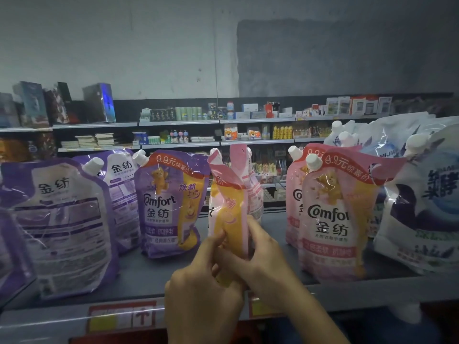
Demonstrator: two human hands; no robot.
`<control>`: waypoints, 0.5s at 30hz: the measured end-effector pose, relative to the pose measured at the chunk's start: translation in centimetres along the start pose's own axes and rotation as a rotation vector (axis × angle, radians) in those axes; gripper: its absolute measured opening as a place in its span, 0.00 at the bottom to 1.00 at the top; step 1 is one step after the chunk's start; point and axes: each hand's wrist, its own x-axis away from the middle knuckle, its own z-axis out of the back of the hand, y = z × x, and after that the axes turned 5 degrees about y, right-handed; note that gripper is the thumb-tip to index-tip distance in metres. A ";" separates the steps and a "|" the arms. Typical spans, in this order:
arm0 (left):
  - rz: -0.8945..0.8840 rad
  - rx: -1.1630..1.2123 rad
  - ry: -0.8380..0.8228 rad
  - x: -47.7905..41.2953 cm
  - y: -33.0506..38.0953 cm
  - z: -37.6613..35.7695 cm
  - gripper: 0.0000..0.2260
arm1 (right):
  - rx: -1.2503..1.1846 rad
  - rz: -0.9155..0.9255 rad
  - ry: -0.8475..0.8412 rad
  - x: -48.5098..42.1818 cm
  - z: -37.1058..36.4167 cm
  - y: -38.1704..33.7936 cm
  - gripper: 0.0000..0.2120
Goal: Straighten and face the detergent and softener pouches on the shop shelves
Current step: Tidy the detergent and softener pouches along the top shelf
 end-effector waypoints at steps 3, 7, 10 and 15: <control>-0.005 0.004 -0.028 0.2 0.0 -0.2 0.33 | -0.022 -0.014 -0.043 -0.3 0.6 -0.3 0.20; -0.009 0.186 -0.055 -0.3 0.0 0.3 0.22 | 0.024 -0.013 -0.037 -0.7 1.4 0.0 0.18; 0.017 0.274 -0.061 -2.0 -0.8 0.9 0.12 | 0.107 0.006 -0.009 -1.0 1.7 0.3 0.20; 0.097 0.305 -0.203 -5.8 -3.7 0.7 0.10 | 0.190 0.032 0.082 -0.8 1.3 0.8 0.26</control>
